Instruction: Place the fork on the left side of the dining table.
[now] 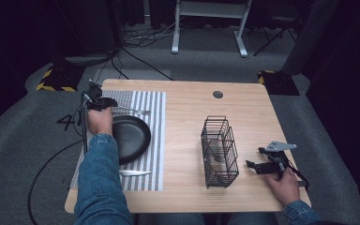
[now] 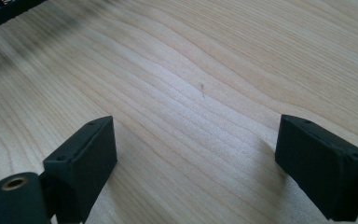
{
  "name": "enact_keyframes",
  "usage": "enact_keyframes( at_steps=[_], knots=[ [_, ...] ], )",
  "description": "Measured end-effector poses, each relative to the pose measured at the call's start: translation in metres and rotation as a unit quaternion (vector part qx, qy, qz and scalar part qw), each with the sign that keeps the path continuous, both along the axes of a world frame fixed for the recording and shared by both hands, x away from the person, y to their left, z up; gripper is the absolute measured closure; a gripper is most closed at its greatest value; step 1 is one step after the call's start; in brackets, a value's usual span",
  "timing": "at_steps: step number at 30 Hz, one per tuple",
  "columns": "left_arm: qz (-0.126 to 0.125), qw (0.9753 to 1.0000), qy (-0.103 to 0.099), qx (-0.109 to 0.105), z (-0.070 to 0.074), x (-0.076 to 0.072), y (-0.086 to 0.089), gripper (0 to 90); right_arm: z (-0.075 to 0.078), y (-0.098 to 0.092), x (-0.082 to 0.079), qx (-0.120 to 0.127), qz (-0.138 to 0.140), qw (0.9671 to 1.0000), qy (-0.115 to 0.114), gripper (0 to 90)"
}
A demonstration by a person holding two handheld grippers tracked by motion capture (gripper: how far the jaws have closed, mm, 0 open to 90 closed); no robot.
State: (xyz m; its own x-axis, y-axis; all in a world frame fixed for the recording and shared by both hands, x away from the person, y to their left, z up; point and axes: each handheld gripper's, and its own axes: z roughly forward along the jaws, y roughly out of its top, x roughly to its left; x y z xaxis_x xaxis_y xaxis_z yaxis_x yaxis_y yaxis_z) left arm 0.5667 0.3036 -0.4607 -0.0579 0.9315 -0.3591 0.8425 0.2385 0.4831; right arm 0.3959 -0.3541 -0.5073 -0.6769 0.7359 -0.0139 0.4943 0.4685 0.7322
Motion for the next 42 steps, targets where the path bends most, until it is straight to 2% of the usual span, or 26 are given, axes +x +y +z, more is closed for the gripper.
enact_keyframes(
  at_steps=[4, 9, 23, 27, 28, 32, 33, 35, 42],
  knots=[
    [0.000, 1.0000, 0.000, -0.007, -0.001, 0.000, 0.001, 50.1, 0.000, 0.000, 0.000, 0.000, -0.001, 1.0000, 0.000, 12.7],
    [0.000, 1.0000, 0.007, 0.002, -0.001, 0.000, 0.000, 50.0, 0.000, 0.000, 0.000, 0.000, -0.001, 1.0000, 0.000, 12.7],
    [0.007, 0.9998, -0.012, 0.014, 0.012, -0.008, 0.003, 50.3, 0.000, 0.000, 0.000, 0.000, -0.001, 1.0000, 0.000, 12.8],
    [0.001, 0.9994, -0.028, 0.022, 0.020, -0.013, 0.000, 50.4, 0.000, 0.000, 0.000, 0.000, -0.001, 1.0000, 0.000, 12.8],
    [-0.001, 0.9989, -0.039, 0.026, 0.025, -0.017, -0.002, 50.4, 0.000, 0.000, 0.000, 0.000, -0.001, 1.0000, 0.000, 12.7],
    [-0.004, 0.9981, -0.054, 0.028, 0.034, -0.025, -0.002, 50.3, 0.000, 0.000, 0.000, 0.000, -0.001, 1.0000, 0.000, 12.7],
    [-0.005, 0.9974, -0.066, 0.029, 0.041, -0.031, -0.002, 50.3, 0.000, 0.000, 0.000, 0.000, -0.001, 1.0000, 0.000, 12.7],
    [-0.006, 0.9971, -0.070, 0.030, 0.045, -0.035, -0.002, 50.2, 0.000, 0.000, 0.000, 0.000, -0.001, 1.0000, 0.000, 12.7],
    [-0.023, 0.9935, -0.105, 0.036, 0.071, -0.057, -0.010, 50.0, 0.000, 0.000, 0.000, 0.000, -0.001, 1.0000, 0.000, 12.7]
  ],
)
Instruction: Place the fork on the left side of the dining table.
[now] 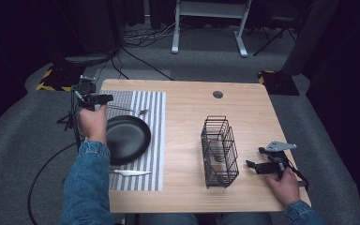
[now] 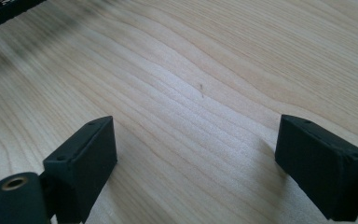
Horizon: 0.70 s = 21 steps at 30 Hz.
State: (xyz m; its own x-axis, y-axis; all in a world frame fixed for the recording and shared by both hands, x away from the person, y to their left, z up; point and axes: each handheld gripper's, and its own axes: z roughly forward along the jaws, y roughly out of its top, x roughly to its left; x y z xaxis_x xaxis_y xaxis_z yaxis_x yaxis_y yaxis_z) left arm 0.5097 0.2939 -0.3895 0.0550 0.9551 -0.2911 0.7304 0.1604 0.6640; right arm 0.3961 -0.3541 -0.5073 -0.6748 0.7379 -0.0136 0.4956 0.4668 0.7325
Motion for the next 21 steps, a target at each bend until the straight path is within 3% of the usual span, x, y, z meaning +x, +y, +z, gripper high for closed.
enact_keyframes(
  at_steps=[10, 21],
  knots=[
    [-0.029, 0.9986, -0.044, 0.005, 0.031, -0.042, -0.007, 49.7, 0.000, 0.000, 0.000, 0.000, 0.000, 1.0000, 0.000, 12.7],
    [-0.045, 0.9963, -0.072, 0.006, 0.048, -0.083, -0.004, 49.5, 0.000, 0.000, 0.000, 0.000, 0.000, 1.0000, 0.000, 12.7]
  ],
)
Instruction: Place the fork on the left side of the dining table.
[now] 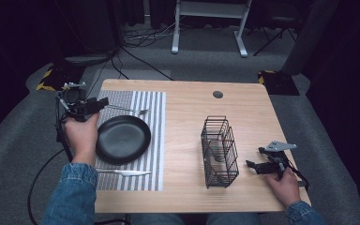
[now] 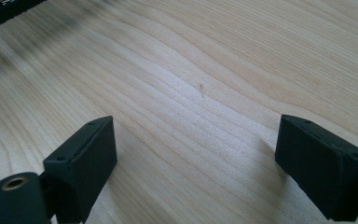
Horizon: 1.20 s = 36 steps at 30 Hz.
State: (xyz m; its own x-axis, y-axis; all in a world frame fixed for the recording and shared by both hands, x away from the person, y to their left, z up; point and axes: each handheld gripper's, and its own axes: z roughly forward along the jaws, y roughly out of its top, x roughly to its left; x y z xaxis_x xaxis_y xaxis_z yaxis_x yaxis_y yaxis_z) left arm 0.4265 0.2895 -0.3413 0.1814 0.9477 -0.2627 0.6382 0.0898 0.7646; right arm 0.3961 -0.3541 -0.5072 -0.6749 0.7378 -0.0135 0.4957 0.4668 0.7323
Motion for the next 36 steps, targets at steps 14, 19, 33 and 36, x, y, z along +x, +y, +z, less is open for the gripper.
enact_keyframes(
  at_steps=[14, 19, 33, 36],
  knots=[
    [-0.036, 0.9990, -0.023, 0.010, 0.009, -0.050, -0.006, 48.8, 0.000, 0.000, 0.000, 0.000, 0.000, 1.0000, 0.000, 12.7],
    [-0.050, 0.9980, -0.040, 0.003, 0.008, -0.067, -0.003, 48.5, 0.000, 0.000, 0.000, 0.000, 0.000, 1.0000, 0.000, 12.8],
    [-0.100, 0.9930, -0.060, -0.013, -0.002, -0.111, -0.014, 47.4, 0.000, 0.000, 0.000, 0.000, 0.000, 1.0000, 0.000, 12.8],
    [-0.106, 0.9923, -0.062, -0.018, -0.007, -0.121, -0.015, 46.3, 0.000, 0.000, 0.000, 0.000, 0.000, 1.0000, 0.000, 12.7]
  ],
)
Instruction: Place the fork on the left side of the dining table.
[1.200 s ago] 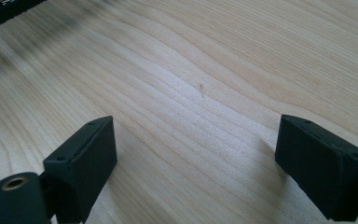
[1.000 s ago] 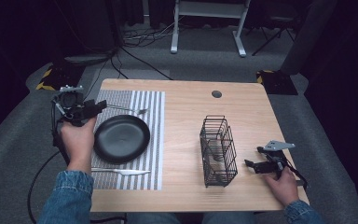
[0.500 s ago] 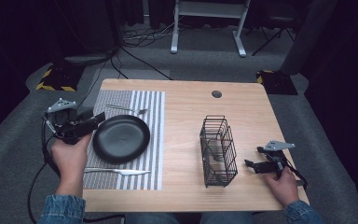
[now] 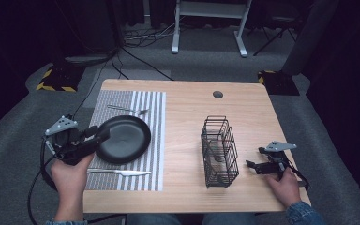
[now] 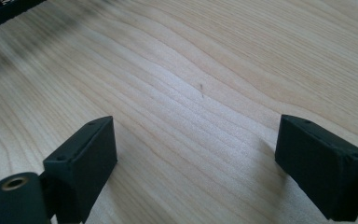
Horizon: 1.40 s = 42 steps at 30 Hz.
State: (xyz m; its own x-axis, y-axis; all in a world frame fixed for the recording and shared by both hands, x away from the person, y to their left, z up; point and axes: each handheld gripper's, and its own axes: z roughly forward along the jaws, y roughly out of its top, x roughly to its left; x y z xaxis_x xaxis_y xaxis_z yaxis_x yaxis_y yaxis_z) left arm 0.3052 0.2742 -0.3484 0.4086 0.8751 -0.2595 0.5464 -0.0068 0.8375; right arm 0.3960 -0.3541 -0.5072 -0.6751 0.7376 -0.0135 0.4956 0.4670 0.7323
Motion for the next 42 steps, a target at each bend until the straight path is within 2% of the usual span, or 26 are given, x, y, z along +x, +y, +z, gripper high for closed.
enact_keyframes(
  at_steps=[1, 2, 7, 9, 14, 16, 19, 25, 27, 29, 33, 40, 42],
  knots=[
    [0.001, 0.9999, -0.001, 0.011, -0.004, -0.007, -0.002, 46.1, 0.000, 0.000, 0.000, 0.000, 0.000, 1.0000, 0.000, 12.7],
    [0.001, 0.9999, -0.001, 0.011, -0.004, -0.007, -0.002, 46.1, 0.000, 0.000, 0.000, 0.000, 0.000, 1.0000, 0.000, 12.7],
    [0.004, 0.9988, 0.003, 0.048, -0.016, -0.026, -0.004, 46.2, 0.000, 0.000, 0.000, 0.000, 0.000, 1.0000, 0.000, 12.7],
    [0.010, 0.9987, 0.001, 0.050, -0.022, -0.033, -0.001, 46.2, 0.000, 0.000, 0.000, 0.000, 0.000, 1.0000, 0.000, 12.7],
    [0.010, 0.9995, 0.007, 0.027, -0.039, -0.046, 0.000, 46.2, 0.000, 0.000, 0.000, 0.000, 0.000, 1.0000, 0.000, 12.8],
    [0.001, 0.9991, 0.025, 0.033, -0.044, -0.045, -0.001, 45.7, 0.000, 0.000, 0.000, 0.000, 0.000, 1.0000, 0.000, 12.7],
    [0.004, 0.9986, 0.033, 0.042, -0.050, -0.048, -0.004, 45.3, 0.000, 0.000, 0.000, 0.000, 0.000, 1.0000, 0.000, 12.7],
    [-0.004, 0.9957, 0.072, 0.058, -0.078, -0.052, -0.010, 45.1, 0.000, 0.000, 0.000, 0.000, 0.000, 1.0000, 0.000, 12.8],
    [-0.007, 0.9948, 0.081, 0.062, -0.089, -0.053, -0.011, 44.4, 0.000, 0.000, 0.000, 0.000, 0.000, 1.0000, 0.000, 12.7],
    [-0.008, 0.9945, 0.084, 0.062, -0.093, -0.053, -0.012, 44.2, 0.000, 0.000, 0.000, 0.000, 0.000, 1.0000, 0.000, 12.7],
    [-0.014, 0.9943, 0.084, 0.064, -0.107, -0.055, -0.015, 44.2, 0.000, 0.000, 0.000, 0.000, 0.001, 1.0000, 0.000, 12.7],
    [-0.018, 0.9927, 0.061, 0.102, -0.135, -0.059, -0.020, 43.3, 0.000, 0.000, 0.000, 0.000, 0.001, 1.0000, 0.000, 12.7],
    [-0.016, 0.9912, 0.048, 0.122, -0.141, -0.060, -0.021, 42.3, 0.000, 0.000, 0.000, 0.000, 0.001, 1.0000, 0.000, 12.8]
  ],
)
